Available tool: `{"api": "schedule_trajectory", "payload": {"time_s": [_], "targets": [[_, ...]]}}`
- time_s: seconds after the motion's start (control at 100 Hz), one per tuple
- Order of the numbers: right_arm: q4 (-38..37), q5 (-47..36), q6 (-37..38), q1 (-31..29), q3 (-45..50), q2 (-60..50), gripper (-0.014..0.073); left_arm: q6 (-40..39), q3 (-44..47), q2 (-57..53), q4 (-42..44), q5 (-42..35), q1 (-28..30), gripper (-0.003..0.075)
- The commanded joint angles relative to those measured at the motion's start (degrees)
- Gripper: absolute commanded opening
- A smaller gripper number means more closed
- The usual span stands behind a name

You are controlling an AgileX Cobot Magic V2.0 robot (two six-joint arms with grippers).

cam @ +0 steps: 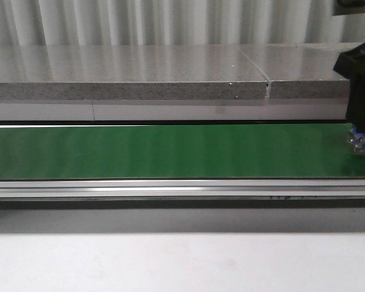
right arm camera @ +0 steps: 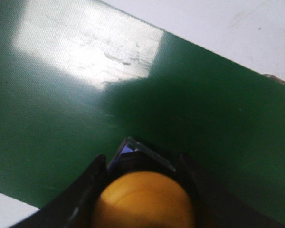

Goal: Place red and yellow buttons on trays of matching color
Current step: 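Grasp the yellow button with the right gripper and lift it, then lower the yellow button into the yellow tray and release it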

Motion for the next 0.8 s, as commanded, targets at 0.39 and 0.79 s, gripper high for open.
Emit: {"api": "schedule_trajectory", "payload": {"time_s": [0.39,0.79], "targets": [[-6.02,8.67,10.23,-21.39,-6.3,-13.74,0.0078,-0.09,-1.65,0.33,-1.19,-4.12,-0.43,-0.002],[-7.79,-1.4,16.54,-43.63,0.69,-13.78,0.0078,-0.09,-1.65,0.33,-1.19,-4.12,-0.43,-0.002]]}}
